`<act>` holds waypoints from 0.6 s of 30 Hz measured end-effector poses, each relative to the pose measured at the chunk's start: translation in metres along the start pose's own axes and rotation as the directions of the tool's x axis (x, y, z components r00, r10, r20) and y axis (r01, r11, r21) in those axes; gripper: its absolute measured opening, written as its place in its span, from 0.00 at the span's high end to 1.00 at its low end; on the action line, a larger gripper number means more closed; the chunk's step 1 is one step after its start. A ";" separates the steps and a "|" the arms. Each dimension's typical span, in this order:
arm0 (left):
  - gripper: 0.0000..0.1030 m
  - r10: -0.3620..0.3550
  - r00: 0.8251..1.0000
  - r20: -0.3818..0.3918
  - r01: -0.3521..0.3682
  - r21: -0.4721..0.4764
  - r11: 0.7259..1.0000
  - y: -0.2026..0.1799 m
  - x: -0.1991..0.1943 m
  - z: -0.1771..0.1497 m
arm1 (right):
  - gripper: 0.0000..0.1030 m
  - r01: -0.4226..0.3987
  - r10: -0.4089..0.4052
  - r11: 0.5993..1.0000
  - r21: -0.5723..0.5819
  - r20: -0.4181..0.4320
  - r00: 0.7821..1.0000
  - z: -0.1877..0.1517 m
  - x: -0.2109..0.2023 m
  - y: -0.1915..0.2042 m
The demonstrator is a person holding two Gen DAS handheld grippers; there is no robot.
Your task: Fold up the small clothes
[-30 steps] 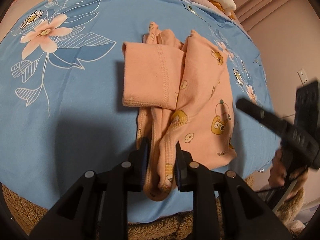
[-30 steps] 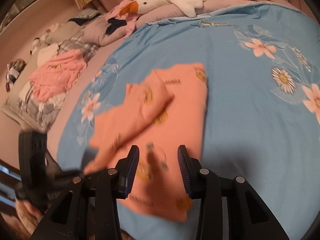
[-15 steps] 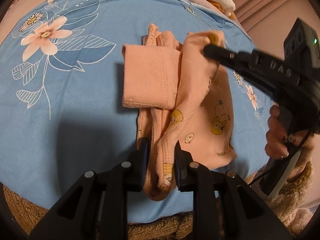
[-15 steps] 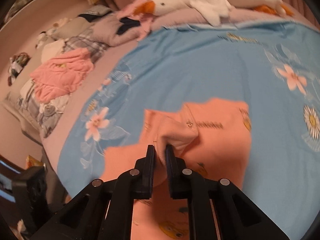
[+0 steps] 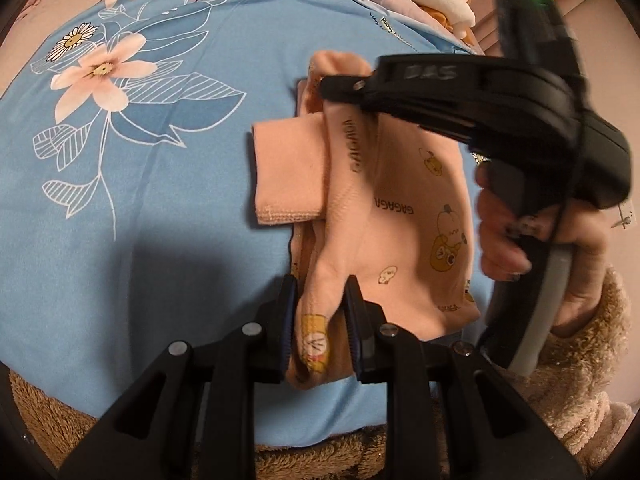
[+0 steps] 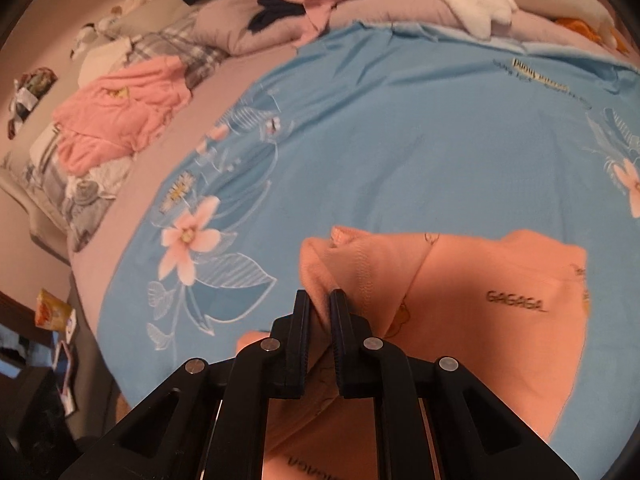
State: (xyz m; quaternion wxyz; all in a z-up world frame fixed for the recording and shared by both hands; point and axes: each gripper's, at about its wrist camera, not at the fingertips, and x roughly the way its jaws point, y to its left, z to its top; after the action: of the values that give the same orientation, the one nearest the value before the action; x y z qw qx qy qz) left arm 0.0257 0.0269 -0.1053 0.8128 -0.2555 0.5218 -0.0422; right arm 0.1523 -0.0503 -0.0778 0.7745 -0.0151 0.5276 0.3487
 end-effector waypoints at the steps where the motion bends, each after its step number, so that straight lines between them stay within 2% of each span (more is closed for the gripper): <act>1: 0.76 0.001 1.000 -0.001 -0.001 -0.001 1.000 0.000 0.000 -0.001 | 0.89 0.004 -0.004 1.000 0.006 -0.011 1.000 -0.001 0.005 -0.001; 5: 0.73 0.004 1.000 -0.002 -0.004 -0.012 1.000 0.004 0.000 -0.003 | 0.88 0.010 -0.010 1.000 0.010 -0.025 1.000 -0.002 0.012 -0.003; 9: 0.73 -0.001 1.000 -0.003 0.001 -0.015 1.000 0.004 -0.001 -0.005 | 0.88 0.014 -0.014 1.000 0.006 -0.007 1.000 -0.002 0.001 -0.002; 10: 0.72 0.001 1.000 -0.002 -0.001 -0.015 1.000 0.003 -0.002 -0.005 | 0.86 0.017 -0.017 1.000 0.004 -0.001 1.000 -0.002 -0.001 -0.002; 12: 0.71 0.007 1.000 0.001 -0.006 -0.015 1.000 0.003 -0.003 -0.006 | 0.75 0.038 -0.038 0.999 0.002 0.025 0.999 -0.004 -0.015 -0.002; 14: 0.70 0.006 1.000 0.000 -0.006 -0.021 1.000 0.003 -0.003 -0.005 | 0.52 0.049 -0.050 0.999 0.010 0.068 0.996 -0.007 -0.032 -0.004; 18: 0.70 0.004 1.000 0.000 -0.004 -0.027 1.000 0.003 -0.006 -0.009 | 0.50 0.108 -0.113 0.993 0.043 0.153 0.982 -0.027 -0.077 -0.021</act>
State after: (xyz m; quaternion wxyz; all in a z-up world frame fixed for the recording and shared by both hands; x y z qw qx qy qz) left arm 0.0147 0.0283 -0.1043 0.8095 -0.2653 0.5226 -0.0336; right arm 0.1269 -0.1170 -0.0337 0.8316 -0.0037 0.4699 0.2960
